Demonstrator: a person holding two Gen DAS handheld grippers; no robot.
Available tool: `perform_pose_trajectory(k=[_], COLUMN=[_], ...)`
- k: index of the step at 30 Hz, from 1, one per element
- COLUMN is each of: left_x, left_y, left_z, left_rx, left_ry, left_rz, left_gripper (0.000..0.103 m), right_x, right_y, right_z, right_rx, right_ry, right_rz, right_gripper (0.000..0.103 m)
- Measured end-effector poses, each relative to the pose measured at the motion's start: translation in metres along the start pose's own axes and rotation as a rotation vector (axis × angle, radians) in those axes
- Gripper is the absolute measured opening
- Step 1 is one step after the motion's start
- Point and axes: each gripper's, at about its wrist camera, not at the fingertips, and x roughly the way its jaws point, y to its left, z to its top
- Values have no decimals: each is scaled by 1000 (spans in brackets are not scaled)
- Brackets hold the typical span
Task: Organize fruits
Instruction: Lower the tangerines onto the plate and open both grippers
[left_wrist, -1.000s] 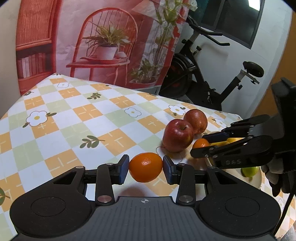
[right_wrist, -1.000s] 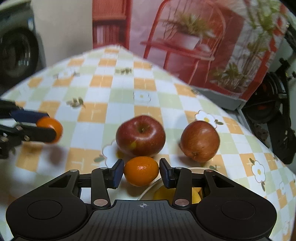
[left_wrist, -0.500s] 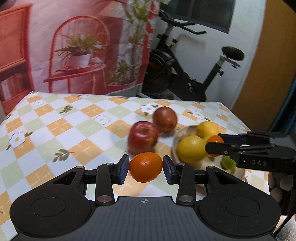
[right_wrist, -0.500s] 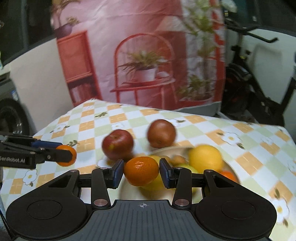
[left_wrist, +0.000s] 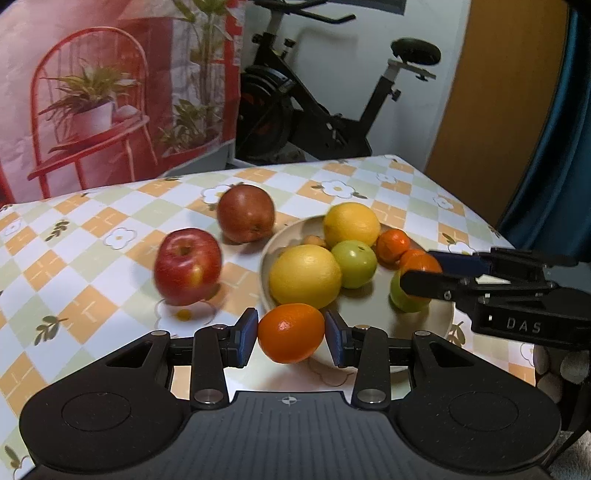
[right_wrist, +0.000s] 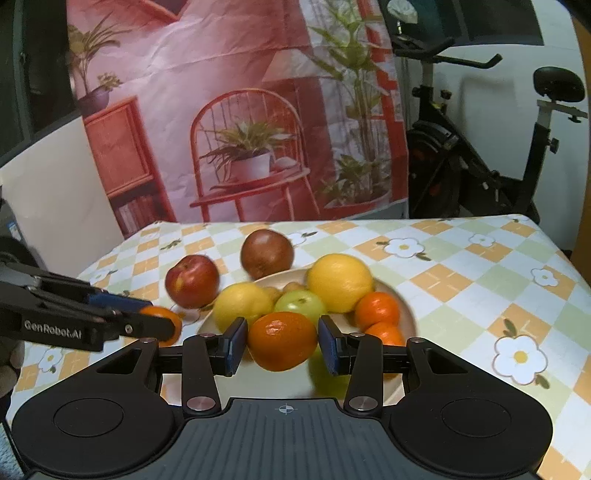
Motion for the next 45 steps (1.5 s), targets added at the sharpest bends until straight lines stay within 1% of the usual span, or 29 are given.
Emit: perform_pose_trajectory(k=[9, 20, 26, 35, 41, 45], left_x=[23, 37, 42, 44, 44, 44], left_y=[-20, -31, -29, -30, -29, -31], left_z=[7, 4, 5, 5, 6, 4], left_rx=[80, 154, 153, 156, 143, 147], left_ry=[38, 84, 100, 92, 87, 80], left_rz=[-10, 8, 20, 27, 39, 48], left_gripper=[42, 42, 42, 42, 45, 46], right_x=[10, 31, 36, 38, 33, 26], right_y=[-25, -30, -36, -34, -26, -22], right_z=[9, 11, 6, -2, -13, -19], right_rx=[8, -24, 1, 2, -40, -36], right_ry=[-27, -35, -39, -60, -84, -115], right_rz=[-51, -56, -68, -76, -109, -114], right_gripper=[39, 39, 39, 40, 44, 50])
